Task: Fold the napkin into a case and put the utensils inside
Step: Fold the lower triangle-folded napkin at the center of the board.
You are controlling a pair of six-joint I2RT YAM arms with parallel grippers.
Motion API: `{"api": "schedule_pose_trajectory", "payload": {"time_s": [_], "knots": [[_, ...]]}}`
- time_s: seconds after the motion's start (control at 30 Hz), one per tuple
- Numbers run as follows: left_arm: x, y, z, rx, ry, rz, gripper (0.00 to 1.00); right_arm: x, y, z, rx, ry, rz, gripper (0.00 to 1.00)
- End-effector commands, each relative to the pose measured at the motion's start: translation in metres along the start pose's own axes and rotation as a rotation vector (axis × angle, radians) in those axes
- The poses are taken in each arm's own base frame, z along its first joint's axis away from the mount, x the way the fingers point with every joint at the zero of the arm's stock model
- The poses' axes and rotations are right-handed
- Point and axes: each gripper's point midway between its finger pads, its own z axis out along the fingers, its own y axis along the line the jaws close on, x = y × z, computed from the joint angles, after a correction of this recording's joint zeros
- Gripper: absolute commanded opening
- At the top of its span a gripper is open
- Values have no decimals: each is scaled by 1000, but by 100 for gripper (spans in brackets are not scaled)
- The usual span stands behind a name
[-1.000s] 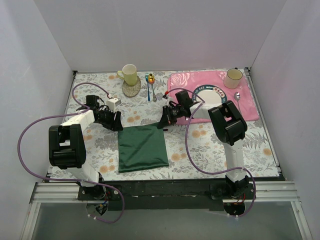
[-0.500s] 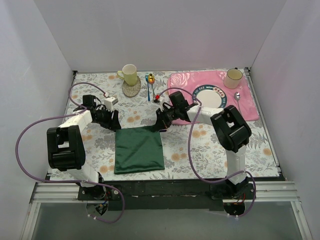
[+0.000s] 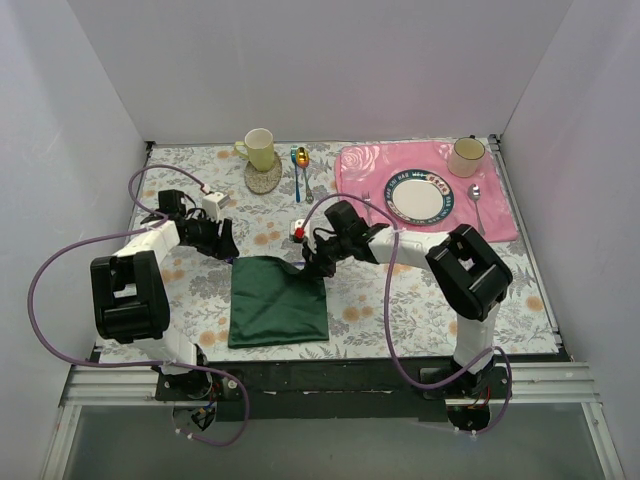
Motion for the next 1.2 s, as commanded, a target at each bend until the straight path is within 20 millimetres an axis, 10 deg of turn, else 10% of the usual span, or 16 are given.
{"api": "schedule_pose_trajectory", "payload": {"time_s": [0.0,0.73,1.17], "knots": [[-17,-5,-16,-7,-71,59,53,-20,10,-5,16,-33,-229,1],[-1,-44,-32,171,-87,415,55,22,60,-1,-60,50,-904,1],[18,-60,-26,253,11,636,52,3,75,-15,-86,-11,-1019,1]]}}
